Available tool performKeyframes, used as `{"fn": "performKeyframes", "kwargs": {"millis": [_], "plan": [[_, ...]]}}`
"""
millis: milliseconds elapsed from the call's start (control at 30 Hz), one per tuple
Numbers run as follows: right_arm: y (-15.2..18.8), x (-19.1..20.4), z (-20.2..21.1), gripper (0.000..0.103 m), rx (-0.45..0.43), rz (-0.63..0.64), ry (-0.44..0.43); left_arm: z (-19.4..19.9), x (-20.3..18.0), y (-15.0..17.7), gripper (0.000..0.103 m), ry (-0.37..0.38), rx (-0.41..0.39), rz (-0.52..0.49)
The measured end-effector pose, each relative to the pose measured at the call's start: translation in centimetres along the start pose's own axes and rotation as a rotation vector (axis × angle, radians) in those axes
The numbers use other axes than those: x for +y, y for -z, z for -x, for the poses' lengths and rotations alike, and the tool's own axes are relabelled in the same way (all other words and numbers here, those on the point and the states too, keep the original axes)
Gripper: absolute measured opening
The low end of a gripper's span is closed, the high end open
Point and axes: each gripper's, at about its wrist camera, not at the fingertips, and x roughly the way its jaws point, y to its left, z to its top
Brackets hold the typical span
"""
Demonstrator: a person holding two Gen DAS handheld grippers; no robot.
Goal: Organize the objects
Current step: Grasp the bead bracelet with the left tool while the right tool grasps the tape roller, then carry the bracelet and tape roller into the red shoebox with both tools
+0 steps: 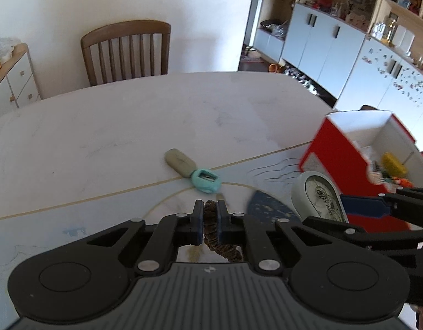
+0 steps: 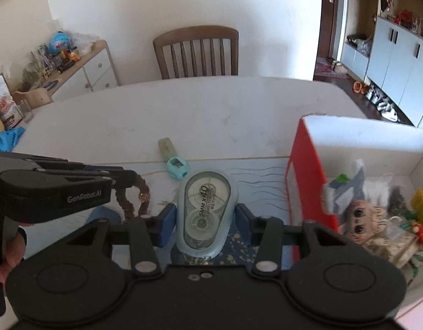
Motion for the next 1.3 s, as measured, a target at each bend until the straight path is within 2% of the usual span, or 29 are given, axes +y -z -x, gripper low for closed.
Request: {"fn": "performKeyframes", "kwargs": {"millis": [267,600,933,1300], "plan": [[-0.1,-2.1,4.9,0.046,-0.067,0.003,-0.03,3.9,-3.0,-0.5,0.009,0.055,-0.035,-0.006],[0.5,-7.2,8.6,0.046,-0.094,0.014,-0.002,5.5,-10.2,-2.1,0.009,0.114,-0.076,-0.053],[1.2,-14.7,10.5,0.046,-0.105,-0.006,0.056,4.2,-17.7,-4.3,0.009,0.169,-0.087,-0.107],[2.0,-23.1,10.2,0.046,-0.09,-0.057,0.128,0.2,-24.4,-6.6,0.009,0.21,-0.036,-0.153]]}}
